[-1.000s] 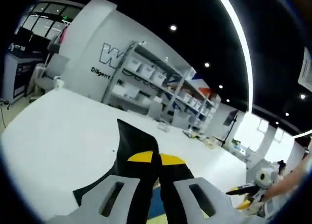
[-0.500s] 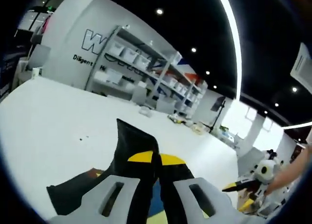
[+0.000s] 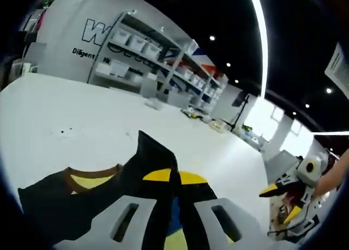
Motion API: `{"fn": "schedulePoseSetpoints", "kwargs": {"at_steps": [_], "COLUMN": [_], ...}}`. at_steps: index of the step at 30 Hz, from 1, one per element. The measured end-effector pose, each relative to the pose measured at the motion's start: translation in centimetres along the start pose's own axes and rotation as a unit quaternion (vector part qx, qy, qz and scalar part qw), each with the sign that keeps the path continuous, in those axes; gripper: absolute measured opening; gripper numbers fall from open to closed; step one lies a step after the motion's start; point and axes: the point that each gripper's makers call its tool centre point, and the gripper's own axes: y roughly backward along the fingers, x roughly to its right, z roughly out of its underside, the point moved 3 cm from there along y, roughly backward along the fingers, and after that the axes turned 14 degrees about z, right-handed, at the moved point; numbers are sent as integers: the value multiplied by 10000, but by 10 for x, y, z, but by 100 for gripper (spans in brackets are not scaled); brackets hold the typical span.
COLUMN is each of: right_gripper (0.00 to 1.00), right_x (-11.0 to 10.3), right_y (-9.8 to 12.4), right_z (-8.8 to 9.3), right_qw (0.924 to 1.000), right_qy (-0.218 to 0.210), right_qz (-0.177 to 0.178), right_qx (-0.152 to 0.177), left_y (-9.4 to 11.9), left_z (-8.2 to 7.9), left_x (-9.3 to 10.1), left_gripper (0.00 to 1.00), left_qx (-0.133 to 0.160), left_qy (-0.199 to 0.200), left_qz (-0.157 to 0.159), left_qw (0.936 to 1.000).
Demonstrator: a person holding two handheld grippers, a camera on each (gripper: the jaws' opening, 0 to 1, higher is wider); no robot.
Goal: Fold the garment on the visible template until the final outline fits inside the template.
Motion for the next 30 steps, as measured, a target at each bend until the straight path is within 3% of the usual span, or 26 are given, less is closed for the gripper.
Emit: {"fn": "schedulePoseSetpoints", "kwargs": {"at_steps": [10, 23, 25, 30], "right_gripper": [55, 55, 55, 55], "right_x": [1, 10, 10, 5], "right_y": [-3, -4, -5, -11], "right_z": [0, 3, 3, 2], "right_qw": [10000, 10000, 10000, 10000], "right_qy": [-37, -8, -9, -10], "right_qz": [-25, 14, 11, -53], "right_qx": [10, -49, -56, -62], "left_y": [-19, -38, -39, -34], "left_z": [42, 71, 72, 75], "left_x": [-1, 0, -1, 14], "left_gripper": [0, 2, 7, 27], "left_qx": [-702, -780, -728, -812], "left_qy": [-89, 117, 181, 238], "left_qz": [79, 3, -70, 161], "left_qw": [9975, 9969, 9972, 9963]}}
